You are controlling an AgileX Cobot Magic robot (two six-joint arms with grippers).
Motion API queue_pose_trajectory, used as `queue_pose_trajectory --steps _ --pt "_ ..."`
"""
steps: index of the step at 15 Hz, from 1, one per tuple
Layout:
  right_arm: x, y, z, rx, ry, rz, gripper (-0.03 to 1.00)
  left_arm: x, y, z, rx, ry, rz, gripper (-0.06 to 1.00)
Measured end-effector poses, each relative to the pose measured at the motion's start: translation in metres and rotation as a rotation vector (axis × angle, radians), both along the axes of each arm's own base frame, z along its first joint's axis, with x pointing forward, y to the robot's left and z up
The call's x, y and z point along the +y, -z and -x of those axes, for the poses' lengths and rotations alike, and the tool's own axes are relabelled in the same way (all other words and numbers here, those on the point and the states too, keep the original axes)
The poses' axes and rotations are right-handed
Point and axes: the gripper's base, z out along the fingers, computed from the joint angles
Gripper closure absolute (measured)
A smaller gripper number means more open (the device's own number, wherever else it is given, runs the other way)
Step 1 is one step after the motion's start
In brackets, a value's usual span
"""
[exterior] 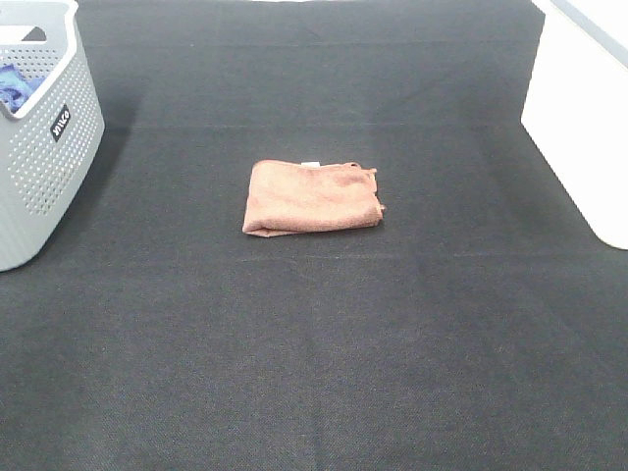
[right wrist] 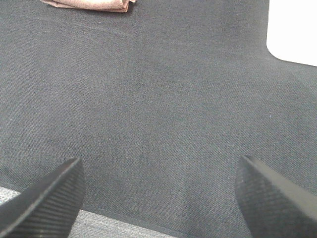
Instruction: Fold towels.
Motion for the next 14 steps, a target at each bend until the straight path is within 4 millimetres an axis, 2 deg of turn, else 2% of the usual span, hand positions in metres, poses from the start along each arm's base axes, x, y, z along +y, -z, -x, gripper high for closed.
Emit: queue_pose_trajectory --steps 3,6,14 --pt "0.000 0.000 0.000 0.000 0.017 -0.003 0.19 0.000 0.000 0.007 -0.051 -0.094 0.003 0.22" --pt "-0.002 0.000 0.001 -0.010 0.101 -0.006 0.19 0.000 0.000 0.010 -0.071 -0.100 0.004 0.22" --pt "-0.002 -0.002 0.029 -0.193 0.112 -0.020 0.19 0.000 0.000 0.010 -0.071 -0.100 0.004 0.22"
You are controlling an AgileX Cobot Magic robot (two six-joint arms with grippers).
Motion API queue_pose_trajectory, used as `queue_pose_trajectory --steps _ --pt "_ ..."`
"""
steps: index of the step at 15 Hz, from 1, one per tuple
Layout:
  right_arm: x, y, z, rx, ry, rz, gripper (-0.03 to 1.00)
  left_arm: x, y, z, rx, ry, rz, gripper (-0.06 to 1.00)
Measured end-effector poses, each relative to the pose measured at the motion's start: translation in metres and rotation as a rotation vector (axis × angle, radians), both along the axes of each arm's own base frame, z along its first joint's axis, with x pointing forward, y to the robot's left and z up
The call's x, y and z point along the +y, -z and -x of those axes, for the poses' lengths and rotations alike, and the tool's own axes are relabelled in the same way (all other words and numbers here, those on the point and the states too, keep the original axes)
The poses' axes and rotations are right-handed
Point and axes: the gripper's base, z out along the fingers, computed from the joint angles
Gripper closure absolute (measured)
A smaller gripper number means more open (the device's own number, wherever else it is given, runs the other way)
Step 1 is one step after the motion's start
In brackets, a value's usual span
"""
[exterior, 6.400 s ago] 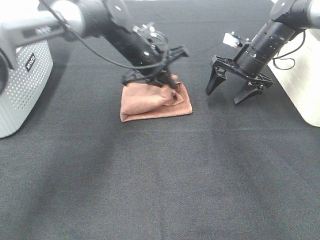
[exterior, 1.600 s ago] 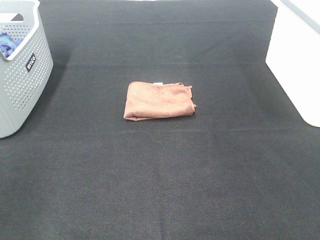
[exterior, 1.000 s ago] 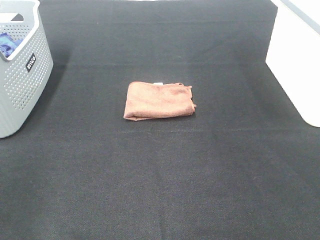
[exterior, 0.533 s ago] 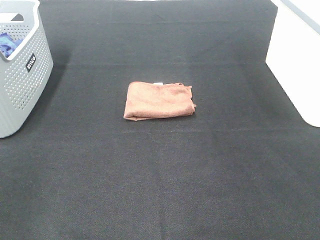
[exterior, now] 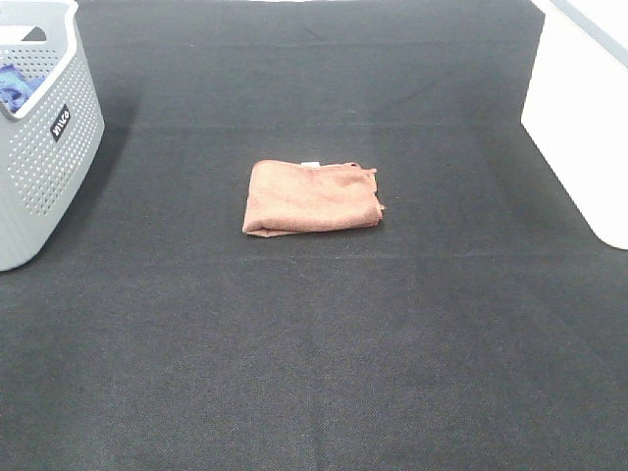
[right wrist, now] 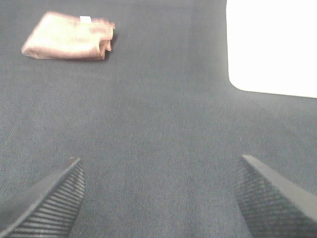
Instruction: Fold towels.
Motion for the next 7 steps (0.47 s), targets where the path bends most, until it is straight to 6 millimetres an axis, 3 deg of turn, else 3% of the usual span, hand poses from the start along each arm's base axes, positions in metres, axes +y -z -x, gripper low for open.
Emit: queue_pose_trajectory --steps 7 --pt "0.0000 0.0006 0.0004 -0.002 0.000 0.000 0.19 0.0000 0.0000 0.0000 0.000 0.000 0.000 0.22"
